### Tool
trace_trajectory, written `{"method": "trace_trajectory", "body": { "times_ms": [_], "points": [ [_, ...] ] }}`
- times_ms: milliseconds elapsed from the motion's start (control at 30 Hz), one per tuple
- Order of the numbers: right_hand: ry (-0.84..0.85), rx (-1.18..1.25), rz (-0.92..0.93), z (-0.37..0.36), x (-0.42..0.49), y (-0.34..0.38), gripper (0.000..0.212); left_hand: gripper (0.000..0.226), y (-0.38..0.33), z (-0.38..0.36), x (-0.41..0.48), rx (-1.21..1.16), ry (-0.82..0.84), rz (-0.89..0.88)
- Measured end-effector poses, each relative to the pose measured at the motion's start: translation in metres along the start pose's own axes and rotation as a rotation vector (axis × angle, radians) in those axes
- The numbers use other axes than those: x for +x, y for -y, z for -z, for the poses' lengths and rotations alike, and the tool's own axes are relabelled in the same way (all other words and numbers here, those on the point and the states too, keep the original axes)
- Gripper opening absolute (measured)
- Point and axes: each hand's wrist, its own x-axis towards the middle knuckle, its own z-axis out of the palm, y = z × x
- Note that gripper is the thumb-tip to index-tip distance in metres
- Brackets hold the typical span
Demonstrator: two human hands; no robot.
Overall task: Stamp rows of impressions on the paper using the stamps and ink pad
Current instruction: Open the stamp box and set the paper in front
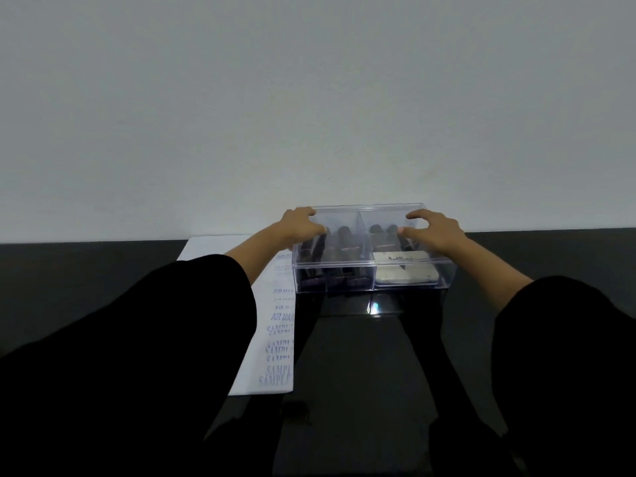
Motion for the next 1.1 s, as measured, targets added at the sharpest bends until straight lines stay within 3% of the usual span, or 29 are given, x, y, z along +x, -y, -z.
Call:
{"method": "trace_trajectory", "body": {
  "times_ms": [333,633,700,833,1100],
  "points": [
    [-0.002,0.082,-0.026,0.013,-0.026,0.008,0.054,0.057,-0.015,0.001,-0.019,-0.138,-0.059,0.061],
    [-0.002,0.141,-0.065,0.045,-0.102,0.017,0.054,0.057,-0.039,0.016,-0.100,-0.171,-0.051,0.047],
    [0.010,0.144,-0.076,0.049,-0.124,0.018,0.053,0.054,-0.041,0.016,-0.122,-0.170,-0.041,0.047],
    [0.029,0.148,-0.098,0.051,-0.165,0.018,0.051,0.023,-0.039,0.014,-0.165,-0.145,-0.032,0.044],
    [0.043,0.163,-0.138,0.045,-0.229,0.016,0.050,0.026,-0.028,-0.002,-0.226,-0.066,-0.051,0.027]
  ]
}}
